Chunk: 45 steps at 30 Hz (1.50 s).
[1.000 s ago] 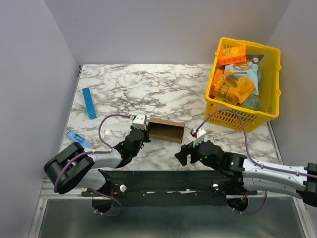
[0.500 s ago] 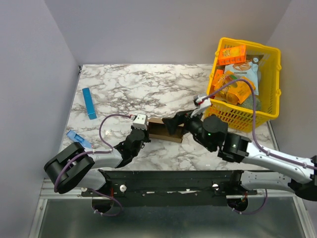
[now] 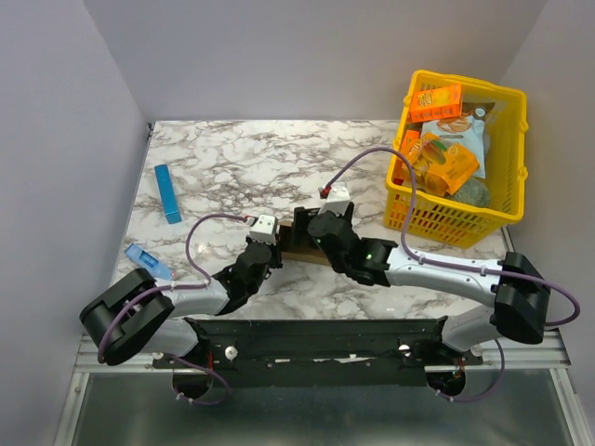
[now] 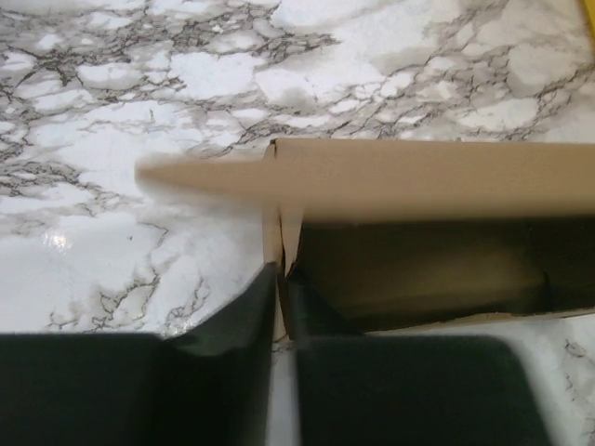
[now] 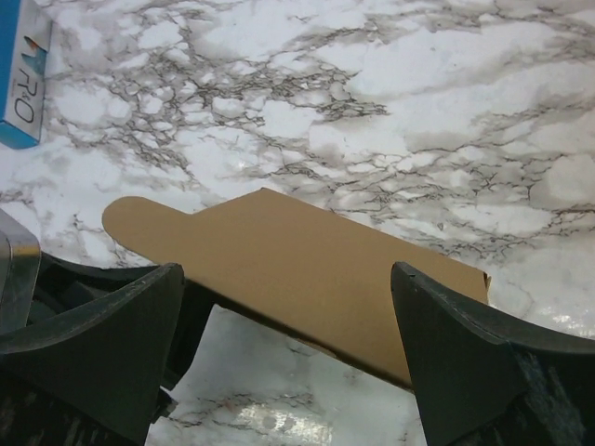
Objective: Fold the paper box
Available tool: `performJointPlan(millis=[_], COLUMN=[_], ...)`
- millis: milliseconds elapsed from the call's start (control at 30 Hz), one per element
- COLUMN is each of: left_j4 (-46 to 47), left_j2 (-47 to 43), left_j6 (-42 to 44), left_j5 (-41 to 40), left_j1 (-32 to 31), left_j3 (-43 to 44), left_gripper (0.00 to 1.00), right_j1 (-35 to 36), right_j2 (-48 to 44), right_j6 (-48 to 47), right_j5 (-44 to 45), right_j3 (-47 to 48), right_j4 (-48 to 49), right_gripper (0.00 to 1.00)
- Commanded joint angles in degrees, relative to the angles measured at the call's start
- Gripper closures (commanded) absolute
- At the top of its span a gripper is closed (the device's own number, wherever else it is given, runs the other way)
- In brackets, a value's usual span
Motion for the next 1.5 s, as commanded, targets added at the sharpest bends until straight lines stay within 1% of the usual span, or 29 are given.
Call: performJointPlan(millis=[0, 67, 100, 200, 267, 300, 333, 433, 467, 533, 567, 633, 667, 733, 767, 833, 867, 900, 933, 967, 1000, 1033, 1067, 1133, 1167, 1233, 1267, 1400, 1467], left_j4=[-6.0, -6.7, -7.3, -8.9, -9.3, -9.3, -9.6, -10.2, -11.2, -13.2, -15.7, -18.8, -21.3, -23.0, -24.0, -24.6, -24.2, -23.6, -23.1, -22.9, -22.7, -22.5, -22.1, -22.0, -21.4, -21.1, -21.0, -20.7, -21.1], left_j2=[-3.7, -5.9, -6.8, -10.5, -14.1, -15.4, -16.8, -23.1, -26.4, -29.4, -31.6, -32.7, -32.9, -32.0, -30.3, -27.8, -24.9, -23.2, -21.3, -17.4, -15.5, -13.5, -9.6, -6.0, -2.5, 0.6, 3.0, 7.7, 10.2], left_j6=[0.1, 0.4, 0.3, -0.1, -0.4, -0.3, -0.5, -1.5, -1.7, -1.4, -1.7, -2.3, -2.5, -3.4, -3.4, -4.6, -5.2, -5.4, -5.9, -6.8, -6.8, -6.8, -6.7, -6.2, -6.3, -6.2, -6.0, -5.0, -4.0], left_j5=[-1.9, -1.1, -1.1, 0.5, 1.9, 4.1, 5.1, 7.5, 7.9, 7.8, 7.4, 7.4, 8.0, 9.0, 12.1, 15.9, 18.6, 25.0, 27.5, 29.5, 34.2, 36.3, 38.5, 42.6, 43.4, 45.4, 45.8, 45.9, 45.1], left_j1=[-0.4, -0.5, -0.5, -0.6, -0.6, -0.6, -0.7, -0.7, -0.7, -0.6, -0.5, 0.1, 0.8, 1.9, 2.8, 6.8, 8.7, 13.2, 15.0, 16.9, 18.2, 20.2, 20.5, 20.7, 20.8, 20.8, 20.8, 20.9, 20.9], left_j3=[-0.5, -1.2, -1.4, -2.9, -4.4, -4.9, -5.4, -7.6, -7.8, -6.9, -5.0, -2.3, 0.6, 3.4, 4.9, 9.0, 10.1, 12.0, 13.0, 14.1, 16.4, 17.8, 19.0, 22.6, 23.6, 26.0, 26.7, 27.8, 27.8], left_gripper=[0.46, 0.38, 0.31, 0.24, 0.21, 0.13, 0.1, 0.05, 0.04, 0.01, 0.01, 0.01, 0.01, 0.01, 0.01, 0.01, 0.01, 0.01, 0.01, 0.01, 0.01, 0.01, 0.01, 0.01, 0.01, 0.02, 0.03, 0.07, 0.12], right_j1=[-0.4, -1.6, -1.9, -2.7, -2.6, -2.6, -2.6, -2.7, -2.8, -2.7, -2.7, -2.7, -2.8, -2.7, -2.8, -2.7, -2.8, -2.8, -2.7, -2.7, -2.8, -2.7, -2.7, -2.7, -2.8, -2.7, -2.8, -2.8, -2.8], right_j2=[2.6, 3.1, 3.3, 4.3, 5.2, 5.6, 6.7, 8.5, 9.1, 9.8, 10.4, 10.5, 10.6, 10.8, 11.0, 11.2, 11.1, 10.6, 10.6, 10.3, 10.1, 9.8, 9.6, 9.4, 9.2, 9.2, 9.1, 8.5, 8.4], right_j6=[4.9, 5.4, 5.6, 5.8, 6.3, 6.7, 6.9, 7.6, 7.6, 7.9, 8.3, 8.4, 8.4, 8.3, 8.4, 8.7, 9.0, 9.1, 9.1, 8.9, 8.9, 9.0, 9.0, 8.9, 8.9, 8.7, 8.7, 8.2, 8.0], right_j5=[2.8, 1.5, 1.3, 0.7, 0.3, 0.0, -0.2, -0.7, -0.8, -1.2, -1.2, -1.2, -1.2, -1.5, -1.5, -1.6, -1.6, -1.6, -1.6, -1.6, -1.5, -1.3, -1.3, -1.1, -1.0, -0.6, -0.7, -1.0, -1.2], right_j3=[-1.9, -2.1, -2.1, -2.5, -2.6, -2.7, -2.8, -2.8, -2.7, -2.9, -2.9, -3.3, -3.3, -3.5, -3.6, -3.6, -3.9, -4.2, -4.3, -4.5, -4.6, -4.6, -4.8, -5.0, -5.1, -5.5, -5.7, -6.5, -6.6], right_j4=[1.6, 1.6, 1.6, 1.7, 1.6, 1.6, 1.6, 1.5, 1.5, 1.2, 1.1, 0.9, 0.9, 0.9, 0.9, 0.5, 0.4, 0.4, 0.4, 0.4, 0.3, 0.3, 0.3, 0.2, 0.3, 0.3, 0.2, 0.3, 0.2], right_gripper=[0.0, 0.0, 0.0, 0.0, 0.0, 0.0, 0.0, 0.0, 0.0, 0.0, 0.0, 0.0, 0.0, 0.0, 0.0, 0.0, 0.0, 0.0, 0.0, 0.0, 0.0, 0.0, 0.0, 0.0, 0.0, 0.0, 0.0, 0.0, 0.0])
